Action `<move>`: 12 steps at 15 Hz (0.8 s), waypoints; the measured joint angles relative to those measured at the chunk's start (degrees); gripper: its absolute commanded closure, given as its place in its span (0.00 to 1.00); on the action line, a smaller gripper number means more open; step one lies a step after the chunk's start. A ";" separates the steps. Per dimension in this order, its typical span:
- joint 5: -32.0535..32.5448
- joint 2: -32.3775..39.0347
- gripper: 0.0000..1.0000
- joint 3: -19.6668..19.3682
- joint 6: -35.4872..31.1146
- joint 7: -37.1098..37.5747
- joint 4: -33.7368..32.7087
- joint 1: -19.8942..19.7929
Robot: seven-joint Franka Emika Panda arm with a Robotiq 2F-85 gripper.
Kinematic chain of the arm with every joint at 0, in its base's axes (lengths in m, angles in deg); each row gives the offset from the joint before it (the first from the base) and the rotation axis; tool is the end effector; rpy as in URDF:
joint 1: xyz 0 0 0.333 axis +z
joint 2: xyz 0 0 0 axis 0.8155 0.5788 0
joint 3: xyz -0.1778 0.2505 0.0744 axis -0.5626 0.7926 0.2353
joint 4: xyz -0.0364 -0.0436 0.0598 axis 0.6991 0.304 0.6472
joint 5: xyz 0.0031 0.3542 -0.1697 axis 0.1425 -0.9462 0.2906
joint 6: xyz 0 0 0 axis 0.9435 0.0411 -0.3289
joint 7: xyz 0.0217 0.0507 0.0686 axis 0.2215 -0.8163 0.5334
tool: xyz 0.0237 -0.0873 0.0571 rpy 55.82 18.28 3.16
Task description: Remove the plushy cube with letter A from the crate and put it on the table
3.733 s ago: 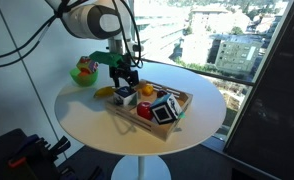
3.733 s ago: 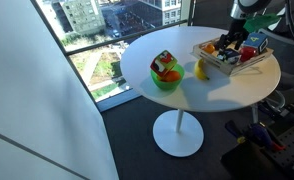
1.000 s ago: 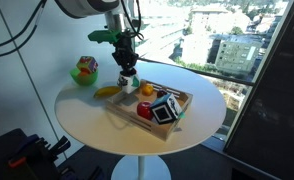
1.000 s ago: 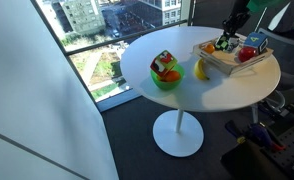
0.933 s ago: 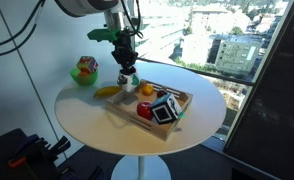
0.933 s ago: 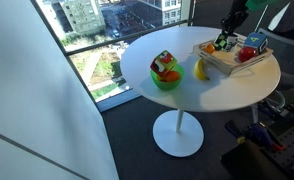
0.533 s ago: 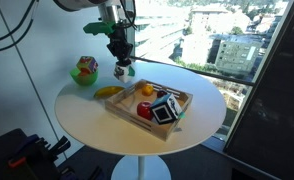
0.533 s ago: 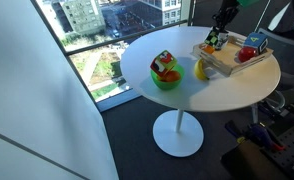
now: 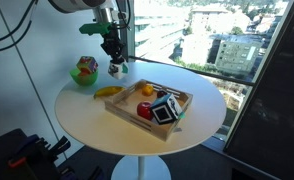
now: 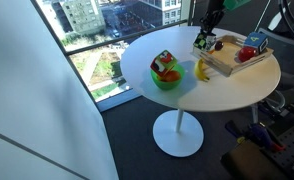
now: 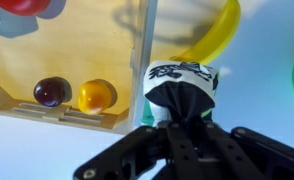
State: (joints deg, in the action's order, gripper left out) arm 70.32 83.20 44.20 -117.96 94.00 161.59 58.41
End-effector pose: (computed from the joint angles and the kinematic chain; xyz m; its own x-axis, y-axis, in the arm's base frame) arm 0.5691 0.0597 0.3692 0.9870 0.1112 0.1160 0.1011 -0.9908 0.0901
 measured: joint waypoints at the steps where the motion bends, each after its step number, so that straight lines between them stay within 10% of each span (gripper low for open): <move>1: 0.00 0.66 0.95 0.25 -0.18 0.00 -0.19 0.31; 3: 0.01 2.15 0.94 0.51 -0.69 0.01 -0.42 1.09; 4: 0.02 2.91 0.67 0.59 -0.85 0.01 -0.48 1.47; 12: 0.95 6.57 0.08 0.70 -1.04 0.06 -0.59 3.07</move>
State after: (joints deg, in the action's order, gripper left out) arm 71.27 89.77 44.90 -119.00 94.07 161.00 61.48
